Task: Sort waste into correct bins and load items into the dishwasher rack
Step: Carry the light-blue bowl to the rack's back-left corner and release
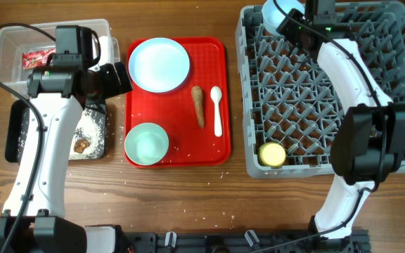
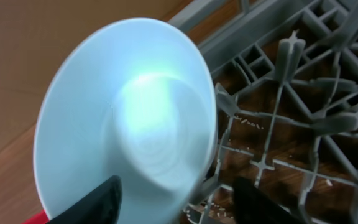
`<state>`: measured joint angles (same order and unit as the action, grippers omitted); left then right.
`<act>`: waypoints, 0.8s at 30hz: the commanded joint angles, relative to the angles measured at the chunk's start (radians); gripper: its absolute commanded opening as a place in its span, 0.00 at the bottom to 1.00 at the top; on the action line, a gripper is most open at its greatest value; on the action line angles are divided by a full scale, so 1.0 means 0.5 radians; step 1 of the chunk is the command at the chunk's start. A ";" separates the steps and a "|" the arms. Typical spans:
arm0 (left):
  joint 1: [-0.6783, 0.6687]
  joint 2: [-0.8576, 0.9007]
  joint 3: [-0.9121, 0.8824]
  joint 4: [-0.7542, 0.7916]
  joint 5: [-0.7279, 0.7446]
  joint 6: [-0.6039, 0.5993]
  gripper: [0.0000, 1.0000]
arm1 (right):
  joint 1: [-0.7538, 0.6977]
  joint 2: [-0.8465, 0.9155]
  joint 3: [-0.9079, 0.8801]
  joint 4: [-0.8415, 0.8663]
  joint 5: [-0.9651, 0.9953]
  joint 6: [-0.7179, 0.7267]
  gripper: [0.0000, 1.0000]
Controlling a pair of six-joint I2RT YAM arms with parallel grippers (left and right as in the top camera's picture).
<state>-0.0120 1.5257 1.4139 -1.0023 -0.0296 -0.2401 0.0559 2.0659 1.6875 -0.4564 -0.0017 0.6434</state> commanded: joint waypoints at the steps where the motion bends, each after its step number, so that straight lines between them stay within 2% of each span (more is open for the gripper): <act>1: 0.008 -0.024 0.028 0.005 -0.020 0.018 1.00 | -0.006 0.043 -0.013 0.037 -0.002 0.024 0.47; 7: 0.008 -0.024 0.028 0.005 -0.020 0.018 1.00 | -0.006 0.053 -0.014 0.098 0.024 0.023 0.37; 9: 0.008 -0.024 0.028 0.005 -0.020 0.018 1.00 | -0.006 0.076 -0.014 0.088 0.022 0.023 0.24; 10: 0.008 -0.024 0.028 0.005 -0.020 0.018 1.00 | -0.006 0.079 -0.022 0.063 0.022 0.024 0.10; 11: 0.008 -0.024 0.028 0.005 -0.020 0.018 1.00 | -0.006 0.079 -0.022 0.056 0.023 0.022 0.07; 15: 0.008 -0.024 0.028 0.005 -0.020 0.018 1.00 | -0.006 0.053 -0.022 0.043 0.022 -0.034 0.04; 20: 0.008 -0.024 0.028 0.005 -0.020 0.018 1.00 | -0.001 -0.217 -0.022 0.053 -0.005 -0.349 0.04; 21: 0.008 -0.024 0.028 0.005 -0.020 0.018 1.00 | 0.008 -0.259 -0.022 0.058 -0.069 -0.414 0.08; 23: 0.008 -0.024 0.028 0.005 -0.020 0.018 1.00 | 0.023 -0.284 -0.022 0.085 -0.271 -0.441 0.51; 24: 0.008 -0.024 0.028 0.005 -0.020 0.018 1.00 | 0.025 -0.282 -0.022 0.092 -0.362 -0.410 0.59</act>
<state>-0.0120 1.5257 1.4139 -1.0027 -0.0296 -0.2401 0.0574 1.9457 1.6779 -0.4164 -0.0628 0.4618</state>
